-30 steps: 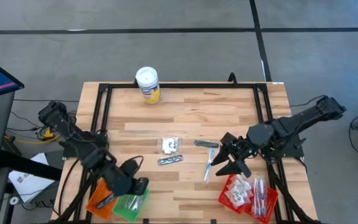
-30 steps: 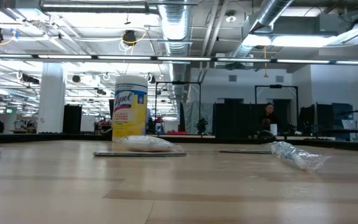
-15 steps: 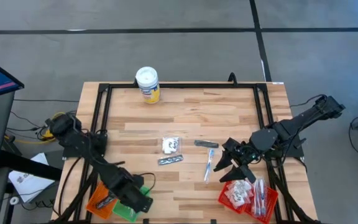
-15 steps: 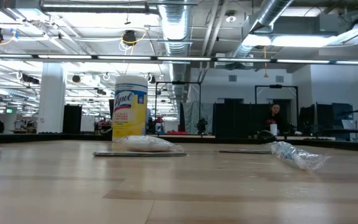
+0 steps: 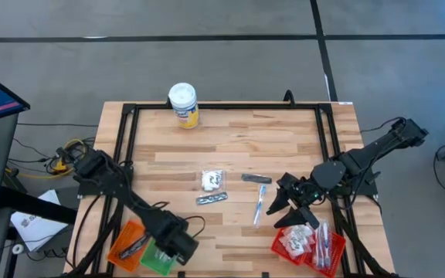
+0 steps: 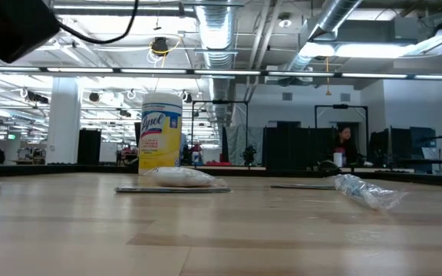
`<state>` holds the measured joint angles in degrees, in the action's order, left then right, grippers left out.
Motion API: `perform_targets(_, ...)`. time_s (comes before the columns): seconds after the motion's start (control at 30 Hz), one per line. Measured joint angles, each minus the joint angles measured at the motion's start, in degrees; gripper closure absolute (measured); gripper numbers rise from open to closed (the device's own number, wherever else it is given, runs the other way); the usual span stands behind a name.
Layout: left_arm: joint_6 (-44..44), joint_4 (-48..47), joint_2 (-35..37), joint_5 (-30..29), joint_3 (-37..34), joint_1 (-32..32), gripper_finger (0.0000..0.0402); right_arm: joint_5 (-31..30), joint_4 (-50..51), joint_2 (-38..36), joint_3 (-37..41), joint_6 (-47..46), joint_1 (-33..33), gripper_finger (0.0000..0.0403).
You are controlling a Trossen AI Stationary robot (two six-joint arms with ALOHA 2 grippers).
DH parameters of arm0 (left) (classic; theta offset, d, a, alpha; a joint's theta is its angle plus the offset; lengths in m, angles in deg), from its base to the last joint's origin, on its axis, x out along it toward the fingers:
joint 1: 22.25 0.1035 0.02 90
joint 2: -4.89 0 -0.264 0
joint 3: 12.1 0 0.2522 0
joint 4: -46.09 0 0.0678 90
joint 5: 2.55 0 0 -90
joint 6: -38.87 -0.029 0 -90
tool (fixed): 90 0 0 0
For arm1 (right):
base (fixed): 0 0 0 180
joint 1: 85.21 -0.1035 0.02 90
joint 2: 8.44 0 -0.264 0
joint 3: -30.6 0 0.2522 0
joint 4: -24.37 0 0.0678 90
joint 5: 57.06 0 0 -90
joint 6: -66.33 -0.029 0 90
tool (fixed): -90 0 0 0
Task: Pick & Place Travel size toiletries
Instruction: Put the nail cutter into the green basket, then put the black comb into the orange basket
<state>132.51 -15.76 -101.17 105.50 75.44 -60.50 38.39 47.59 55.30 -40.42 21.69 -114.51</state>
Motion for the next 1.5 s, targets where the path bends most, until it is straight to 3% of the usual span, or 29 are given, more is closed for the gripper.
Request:
perform_targets(0.43, 0.6, 0.4, 2.6, -0.2, 0.0, -0.3, 0.0242, 0.0, 0.2, 0.0, 0.0, 0.1, 0.1, 0.0133)
perform_targets(0.6, 4.2, -0.1, 7.1, -2.8, 0.0, -0.3, 0.0223, 0.0, 0.8, 0.0, 0.0, 0.9, 0.1, 0.0133)
perform_targets(0.83, 6.9, -1.4, 16.4, -21.7, 0.0, 0.7, 0.0255, 0.0, 1.4, 0.0, 0.0, 2.3, 0.2, 0.0133)
perform_targets(1.03, -1.7, 3.0, 20.2, -36.1, 0.0, 5.6, 0.0298, 0.5, 1.8, 0.0, 0.0, 4.8, 0.4, 0.0133)
perform_targets(1.3, -21.7, 10.8, 18.5, -37.0, 0.0, 16.5, 0.0388, 0.4, 2.1, 0.0, 0.0, 3.7, 10.2, 0.0133)
perform_targets(1.5, -35.7, 16.8, 16.3, -34.1, 0.0, 23.4, 0.0398, 0.6, 1.7, 0.0, 0.0, 4.2, 18.4, 0.0133)
